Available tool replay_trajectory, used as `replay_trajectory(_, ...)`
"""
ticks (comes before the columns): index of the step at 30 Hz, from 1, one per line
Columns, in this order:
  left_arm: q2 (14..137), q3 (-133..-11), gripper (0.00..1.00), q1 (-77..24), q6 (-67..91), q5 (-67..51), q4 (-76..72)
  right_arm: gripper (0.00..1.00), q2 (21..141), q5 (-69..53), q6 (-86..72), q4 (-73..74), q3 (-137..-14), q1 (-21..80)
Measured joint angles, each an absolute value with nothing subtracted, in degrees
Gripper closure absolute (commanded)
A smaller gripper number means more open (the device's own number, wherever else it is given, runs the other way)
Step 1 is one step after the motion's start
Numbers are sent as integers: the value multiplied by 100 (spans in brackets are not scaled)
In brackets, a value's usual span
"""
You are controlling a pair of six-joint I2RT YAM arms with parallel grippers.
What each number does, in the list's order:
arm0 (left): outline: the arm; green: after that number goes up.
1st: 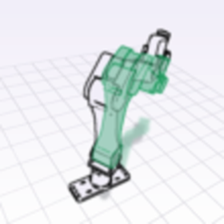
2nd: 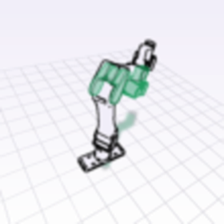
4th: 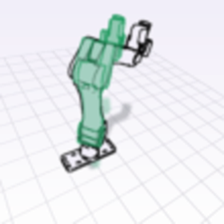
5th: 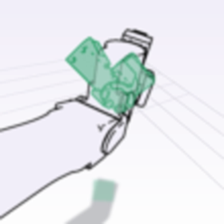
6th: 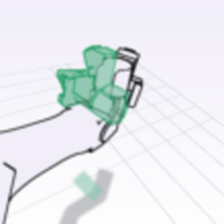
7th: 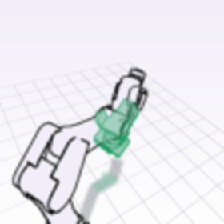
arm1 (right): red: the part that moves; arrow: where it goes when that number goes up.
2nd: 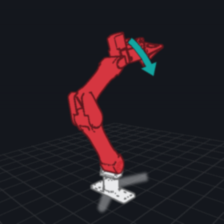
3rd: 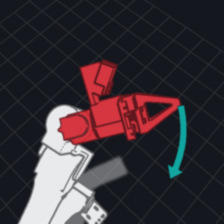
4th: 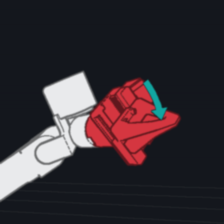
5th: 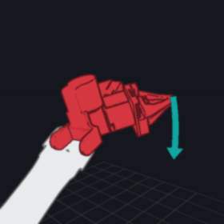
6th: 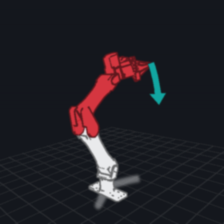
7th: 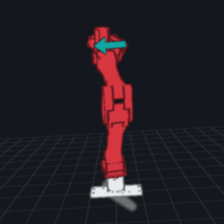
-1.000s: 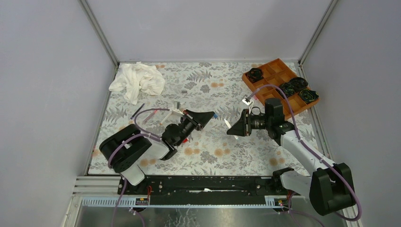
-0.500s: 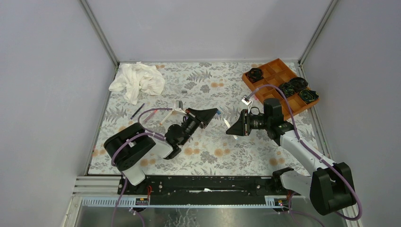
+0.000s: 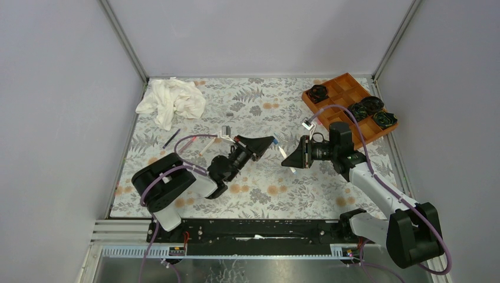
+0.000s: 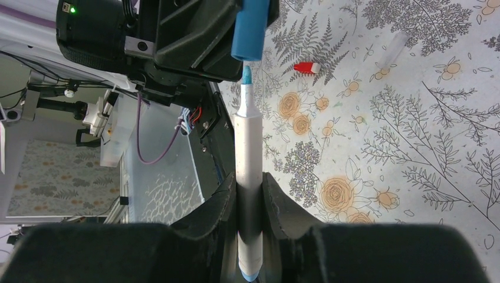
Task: Insert the pens into the pen caps
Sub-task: Insert the pen cap onto the pen.
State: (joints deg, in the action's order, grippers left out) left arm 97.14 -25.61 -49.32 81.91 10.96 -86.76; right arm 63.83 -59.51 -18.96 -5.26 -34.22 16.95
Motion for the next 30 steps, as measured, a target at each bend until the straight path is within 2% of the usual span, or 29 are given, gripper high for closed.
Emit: replay_trajectory(30, 9828, -2574, 100, -4963, 8132, 1098, -8683, 100, 6392, -5970, -1979, -554, -3422, 1695)
